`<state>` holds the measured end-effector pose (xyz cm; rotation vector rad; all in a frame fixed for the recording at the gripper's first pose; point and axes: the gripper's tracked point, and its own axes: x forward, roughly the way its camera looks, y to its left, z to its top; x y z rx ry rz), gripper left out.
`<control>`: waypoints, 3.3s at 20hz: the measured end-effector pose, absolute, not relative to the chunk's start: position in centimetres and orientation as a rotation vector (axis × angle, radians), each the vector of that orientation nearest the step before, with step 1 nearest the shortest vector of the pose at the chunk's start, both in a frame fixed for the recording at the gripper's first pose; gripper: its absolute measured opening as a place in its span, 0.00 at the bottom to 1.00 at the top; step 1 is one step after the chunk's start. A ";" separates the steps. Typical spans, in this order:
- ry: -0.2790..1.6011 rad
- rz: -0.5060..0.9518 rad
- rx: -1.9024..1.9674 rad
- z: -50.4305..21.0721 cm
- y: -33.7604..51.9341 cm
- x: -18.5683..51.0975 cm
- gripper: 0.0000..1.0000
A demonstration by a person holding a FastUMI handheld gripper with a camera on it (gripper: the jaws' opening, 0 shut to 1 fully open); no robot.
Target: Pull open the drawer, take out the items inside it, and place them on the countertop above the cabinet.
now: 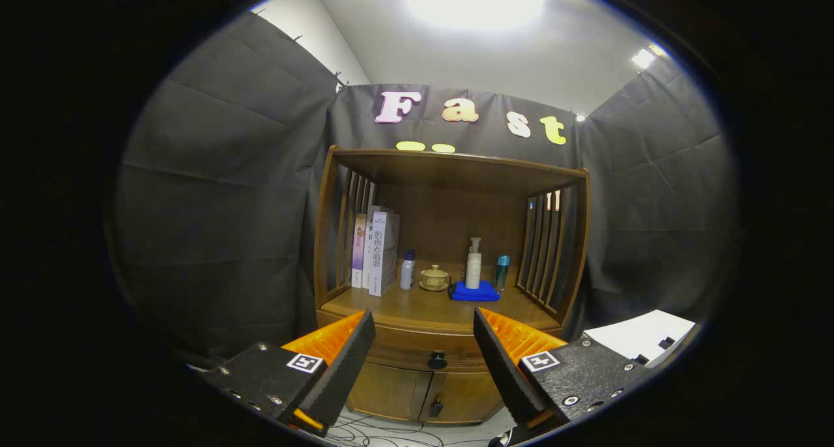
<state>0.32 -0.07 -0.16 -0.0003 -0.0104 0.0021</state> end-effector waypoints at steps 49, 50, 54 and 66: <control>0.195 -0.027 0.119 -24.2 -3.0 20.5 0.35; 0.187 -0.036 0.124 -24.3 -3.0 20.6 0.31; 0.194 -0.035 0.129 -24.4 -2.9 19.9 0.31; 0.223 -0.023 0.120 -24.6 -1.6 7.5 0.30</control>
